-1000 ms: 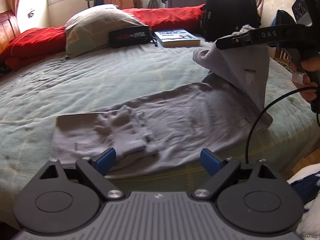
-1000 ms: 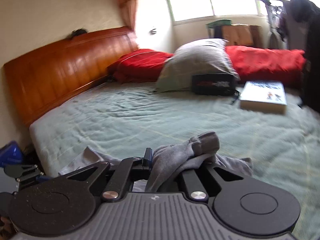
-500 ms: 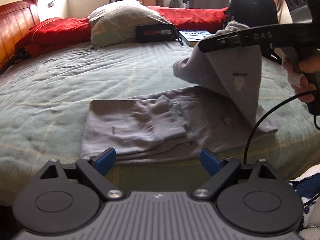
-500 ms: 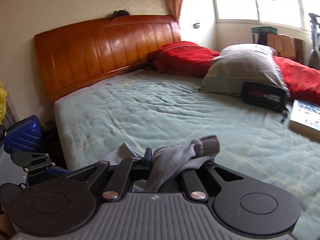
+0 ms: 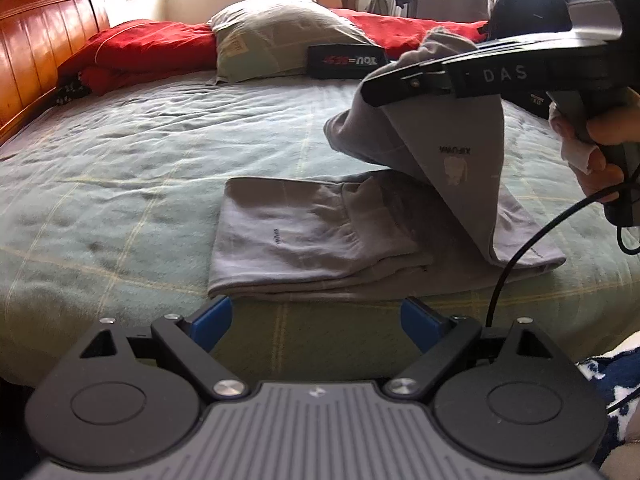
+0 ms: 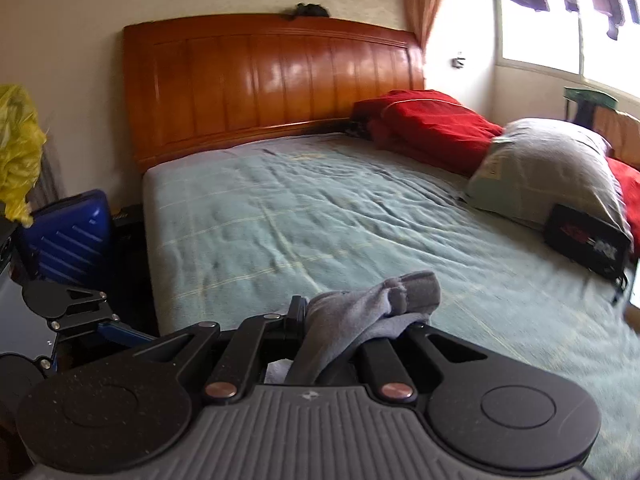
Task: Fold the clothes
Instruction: 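Lift the waistband with the right gripper and fold it over the garment, then lower the waistband onto the garment and open the right gripper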
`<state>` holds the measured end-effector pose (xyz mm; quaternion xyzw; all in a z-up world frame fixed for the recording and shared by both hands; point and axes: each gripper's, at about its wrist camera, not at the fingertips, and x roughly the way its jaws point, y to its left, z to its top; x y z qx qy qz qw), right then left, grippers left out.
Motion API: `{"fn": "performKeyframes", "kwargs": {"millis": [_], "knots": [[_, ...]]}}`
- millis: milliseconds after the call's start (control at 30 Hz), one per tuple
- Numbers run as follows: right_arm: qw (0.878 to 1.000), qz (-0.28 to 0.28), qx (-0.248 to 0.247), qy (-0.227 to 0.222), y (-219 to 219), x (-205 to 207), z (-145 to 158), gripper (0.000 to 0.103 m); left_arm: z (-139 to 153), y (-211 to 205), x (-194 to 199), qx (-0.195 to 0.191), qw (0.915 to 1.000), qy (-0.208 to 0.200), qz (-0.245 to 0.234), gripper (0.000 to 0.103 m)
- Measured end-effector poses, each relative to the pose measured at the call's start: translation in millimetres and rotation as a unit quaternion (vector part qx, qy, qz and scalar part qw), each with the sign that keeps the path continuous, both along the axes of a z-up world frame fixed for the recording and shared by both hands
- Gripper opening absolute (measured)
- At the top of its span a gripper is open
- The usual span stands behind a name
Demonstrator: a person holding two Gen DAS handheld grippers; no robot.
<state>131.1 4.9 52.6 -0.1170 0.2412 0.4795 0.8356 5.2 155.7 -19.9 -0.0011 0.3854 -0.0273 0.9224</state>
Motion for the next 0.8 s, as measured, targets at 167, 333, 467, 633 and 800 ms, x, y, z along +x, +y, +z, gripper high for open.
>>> {"fn": "performKeyframes", "kwargs": {"millis": [167, 333, 467, 633, 800], "knots": [[1.000, 0.015, -0.012, -0.001, 18.2, -1.2, -4.5, 0.009, -1.9, 4.7, -4.0, 0.004, 0.9999, 0.003, 0.012, 0.091], [0.999, 0.032, -0.038, -0.008, 40.1, -0.7, -15.9, 0.010, -3.4, 12.0, -10.7, -0.003, 0.9995, 0.005, 0.031, 0.091], [0.997, 0.045, -0.057, 0.003, 56.6, 0.8, -33.5, 0.010, -5.8, 17.0, -16.9, -0.005, 0.9989, 0.010, 0.046, 0.091], [0.995, 0.058, -0.080, 0.008, 76.0, -0.2, -56.3, 0.010, -6.6, 22.5, -25.5, -0.011, 0.9978, 0.012, 0.064, 0.091], [0.992, 0.072, -0.106, 0.021, 90.8, -0.8, -78.7, 0.022, -9.1, 25.7, -29.7, -0.012, 0.9968, 0.018, 0.077, 0.091]]}}
